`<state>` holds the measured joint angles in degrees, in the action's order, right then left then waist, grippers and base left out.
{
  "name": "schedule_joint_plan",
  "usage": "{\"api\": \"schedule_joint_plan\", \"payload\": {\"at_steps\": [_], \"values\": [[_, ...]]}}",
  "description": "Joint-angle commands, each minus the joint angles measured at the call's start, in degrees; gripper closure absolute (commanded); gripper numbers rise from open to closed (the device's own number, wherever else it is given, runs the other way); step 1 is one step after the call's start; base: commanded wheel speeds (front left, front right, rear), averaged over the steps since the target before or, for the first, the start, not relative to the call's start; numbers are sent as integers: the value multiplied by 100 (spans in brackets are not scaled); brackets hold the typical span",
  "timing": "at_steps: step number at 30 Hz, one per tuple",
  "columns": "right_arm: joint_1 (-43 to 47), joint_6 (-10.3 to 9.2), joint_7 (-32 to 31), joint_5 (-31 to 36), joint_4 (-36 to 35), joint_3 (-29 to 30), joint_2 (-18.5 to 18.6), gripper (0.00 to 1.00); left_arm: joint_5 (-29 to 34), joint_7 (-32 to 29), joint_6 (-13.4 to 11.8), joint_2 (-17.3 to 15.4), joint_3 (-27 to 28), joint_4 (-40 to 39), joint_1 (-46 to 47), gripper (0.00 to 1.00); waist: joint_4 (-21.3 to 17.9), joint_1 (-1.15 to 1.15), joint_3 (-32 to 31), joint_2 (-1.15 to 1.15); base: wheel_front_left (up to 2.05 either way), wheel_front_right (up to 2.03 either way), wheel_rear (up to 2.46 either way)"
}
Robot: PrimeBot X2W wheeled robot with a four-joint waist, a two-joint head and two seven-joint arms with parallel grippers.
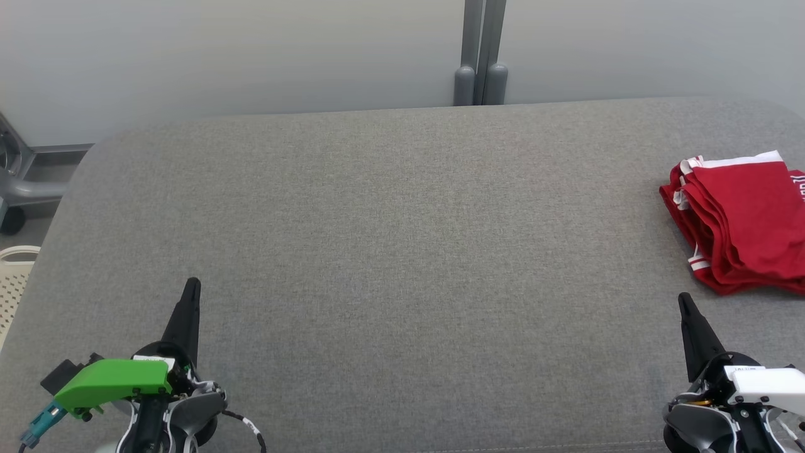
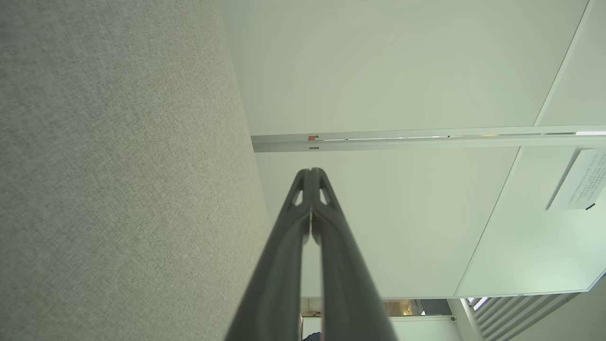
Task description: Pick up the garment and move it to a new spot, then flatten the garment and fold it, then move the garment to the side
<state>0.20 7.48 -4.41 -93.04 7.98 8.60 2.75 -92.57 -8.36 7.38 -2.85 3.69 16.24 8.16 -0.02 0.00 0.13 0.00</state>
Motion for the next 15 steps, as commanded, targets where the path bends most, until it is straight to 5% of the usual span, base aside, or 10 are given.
{"api": "schedule_joint_plan", "payload": {"at_steps": [1,15], "values": [[-45,2,-8,-11,-26,12,24,100,-4,-10,27,2,18,6,84,100,0,0,0,0,0,0,0],[-45,2,-7,-11,-26,12,24,100,-4,-10,27,1,18,6,83,100,0,0,0,0,0,0,0]]}}
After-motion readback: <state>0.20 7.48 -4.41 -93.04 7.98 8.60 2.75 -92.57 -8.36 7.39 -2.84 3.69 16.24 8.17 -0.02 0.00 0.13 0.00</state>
